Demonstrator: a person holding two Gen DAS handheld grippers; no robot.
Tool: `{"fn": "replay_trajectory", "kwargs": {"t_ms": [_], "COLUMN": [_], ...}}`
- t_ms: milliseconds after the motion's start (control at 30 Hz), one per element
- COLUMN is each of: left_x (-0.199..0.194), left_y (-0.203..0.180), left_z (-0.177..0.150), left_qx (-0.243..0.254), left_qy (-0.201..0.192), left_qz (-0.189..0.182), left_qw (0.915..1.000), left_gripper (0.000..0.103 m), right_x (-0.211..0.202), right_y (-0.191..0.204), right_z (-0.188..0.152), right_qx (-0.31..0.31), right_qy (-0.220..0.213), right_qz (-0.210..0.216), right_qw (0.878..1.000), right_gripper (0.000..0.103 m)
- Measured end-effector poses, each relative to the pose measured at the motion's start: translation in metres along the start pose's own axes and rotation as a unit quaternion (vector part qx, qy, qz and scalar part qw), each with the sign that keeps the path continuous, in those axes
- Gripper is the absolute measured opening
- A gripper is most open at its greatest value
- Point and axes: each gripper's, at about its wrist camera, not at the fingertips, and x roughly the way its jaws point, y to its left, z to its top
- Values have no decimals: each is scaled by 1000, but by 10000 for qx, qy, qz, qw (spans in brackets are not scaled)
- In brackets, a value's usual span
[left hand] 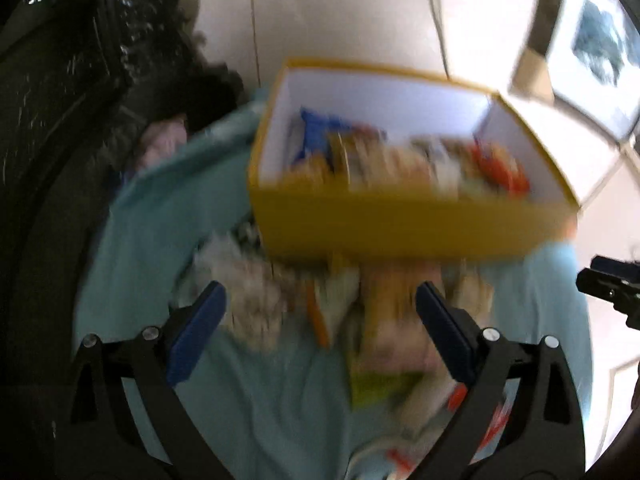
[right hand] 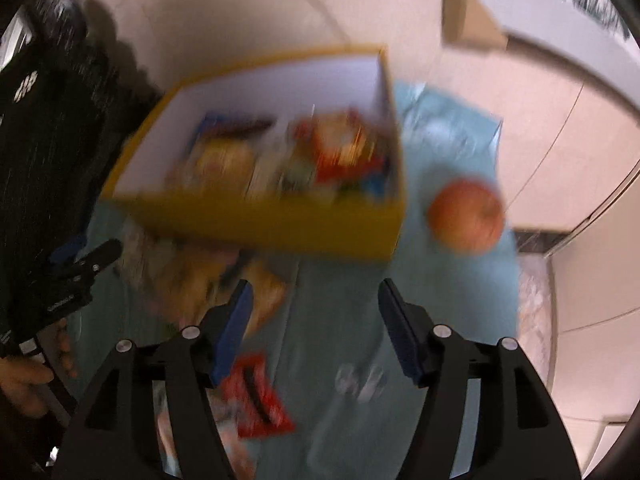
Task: Organize snacks
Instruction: 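Grasp silver-red wrapped packet with left gripper while right grasps red wafer packet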
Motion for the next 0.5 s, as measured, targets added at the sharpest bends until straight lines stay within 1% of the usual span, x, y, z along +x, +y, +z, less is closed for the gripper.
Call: {"fn": "replay_trajectory", "kwargs": {"t_ms": [67, 133, 200, 233, 267, 367, 433, 500], "left_x": [-4, -8, -10, -11, -13, -11, -8, 0], "left_y": [-5, -11, -21, -26, -34, -53, -61, -69], "left_z": [-25, -44, -67, -76, -90, -113, -120, -125], "left_qx": [179, 322, 629, 794, 1071, 1566, 1646, 1594], "left_qy": [57, 85, 134, 136, 104, 6, -54, -66], "left_qz": [-107, -288, -431, -484, -539, -552, -598, -647], "left_qw": [9998, 9990, 9970, 9956, 9927, 9861, 9845, 9851], "left_gripper": [97, 97, 97, 97, 97, 97, 97, 97], "right_x": [4, 6, 8, 9, 9, 7, 6, 4], "right_y": [6, 12, 16, 17, 18, 19, 20, 23], "right_z": [-19, -37, -52, -58, -62, -75, -80, -83], "right_qx": [-42, -89, -120, -126, -126, -82, -90, -139], "right_qy": [121, 221, 313, 349, 363, 414, 445, 466], "right_qz": [33, 77, 75, 73, 61, 39, 6, -31], "right_qw": [9999, 9997, 9994, 9993, 9992, 9991, 9990, 9988], "right_gripper": [65, 65, 65, 65, 65, 65, 65, 65]}}
